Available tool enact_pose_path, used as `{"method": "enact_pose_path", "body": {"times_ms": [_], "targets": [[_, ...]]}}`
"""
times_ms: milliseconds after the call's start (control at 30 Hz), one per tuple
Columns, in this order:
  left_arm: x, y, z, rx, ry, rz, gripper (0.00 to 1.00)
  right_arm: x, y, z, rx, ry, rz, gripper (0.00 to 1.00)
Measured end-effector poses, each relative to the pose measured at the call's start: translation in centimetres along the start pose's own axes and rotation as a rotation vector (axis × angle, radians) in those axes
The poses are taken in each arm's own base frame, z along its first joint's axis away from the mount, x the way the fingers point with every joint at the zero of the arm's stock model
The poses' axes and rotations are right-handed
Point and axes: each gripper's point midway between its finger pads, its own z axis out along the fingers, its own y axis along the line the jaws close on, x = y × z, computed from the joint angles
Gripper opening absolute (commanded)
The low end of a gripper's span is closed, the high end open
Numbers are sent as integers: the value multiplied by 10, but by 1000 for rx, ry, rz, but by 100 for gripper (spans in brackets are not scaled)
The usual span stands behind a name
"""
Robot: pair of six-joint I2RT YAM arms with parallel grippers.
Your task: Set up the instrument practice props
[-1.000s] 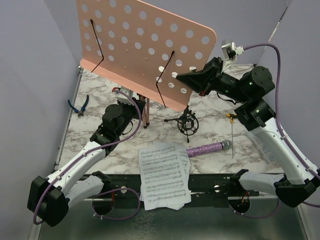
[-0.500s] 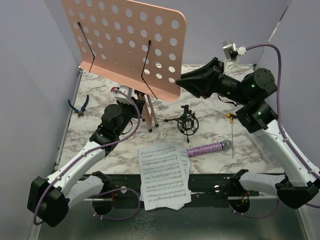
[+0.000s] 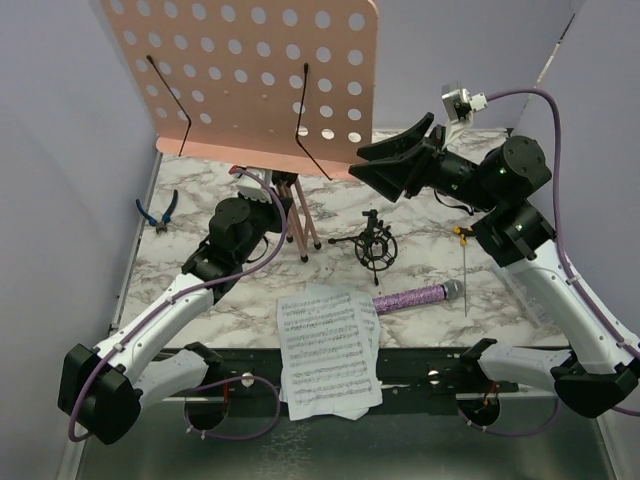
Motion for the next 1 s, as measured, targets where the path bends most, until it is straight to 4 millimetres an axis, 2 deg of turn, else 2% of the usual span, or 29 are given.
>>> {"method": "enact_pose_path", "body": {"times_ms": [167, 433, 700, 900, 1000], "targets": [[3, -7, 0, 20, 17, 28, 0, 0, -12, 0, 66, -12, -1, 64], [4, -9, -1, 22, 32, 48, 0, 10, -36, -8, 198, -12, 20, 61], [5, -10, -1, 26, 40, 51, 0, 6, -36, -29, 271, -47, -2, 60], [6, -12, -3, 33, 58, 53, 0, -1, -40, -47, 352, -88, -32, 70], [7, -13, -3, 41, 64, 54, 0, 3, -45, -52, 379, -83, -42, 80]]}}
